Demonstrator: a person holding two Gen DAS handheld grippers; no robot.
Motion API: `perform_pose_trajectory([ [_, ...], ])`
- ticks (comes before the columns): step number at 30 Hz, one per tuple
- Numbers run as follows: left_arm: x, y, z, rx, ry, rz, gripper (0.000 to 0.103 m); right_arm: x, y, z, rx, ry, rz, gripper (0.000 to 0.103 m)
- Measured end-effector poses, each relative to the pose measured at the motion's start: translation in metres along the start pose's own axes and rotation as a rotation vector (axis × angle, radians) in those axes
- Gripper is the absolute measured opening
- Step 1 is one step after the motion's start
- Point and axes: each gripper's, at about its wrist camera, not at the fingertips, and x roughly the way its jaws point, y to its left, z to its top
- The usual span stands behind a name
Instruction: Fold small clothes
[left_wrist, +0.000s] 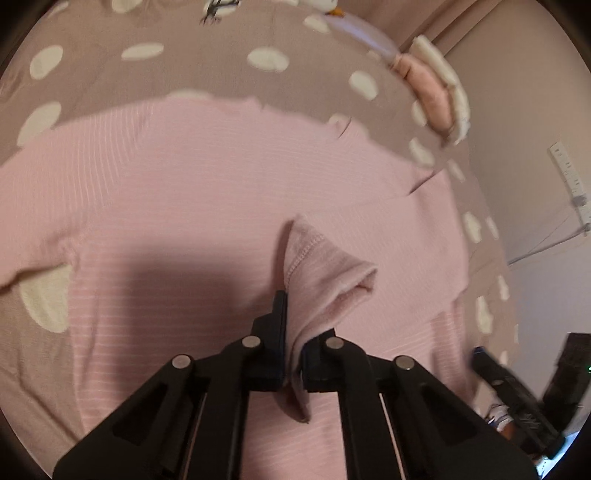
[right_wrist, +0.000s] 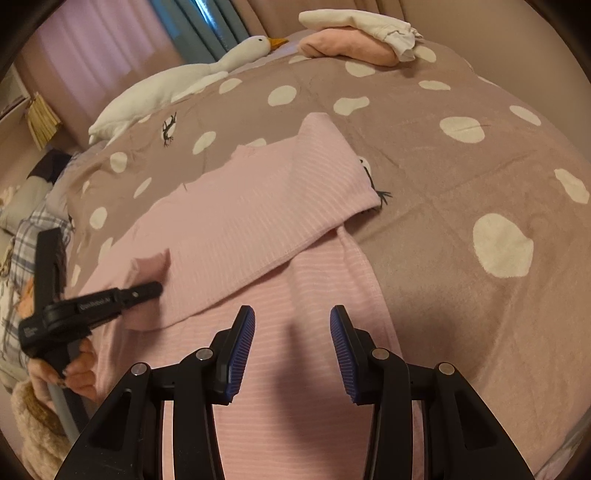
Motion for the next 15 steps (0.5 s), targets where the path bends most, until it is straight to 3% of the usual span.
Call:
perform_pose_trajectory([
  [6, -0.06, -0.018, 0.027, 0.0, -0.114, -0.109, 0.005, 0.0, -0.006, 0.001, 0.028, -0.003, -0.008, 0.042],
  [15, -0.114, 0.002, 0.044, -0.057, -0.236, -0.074, 0.005, 0.001, -0.004, 0.002, 0.022, -0.001, -0.003, 0.042],
])
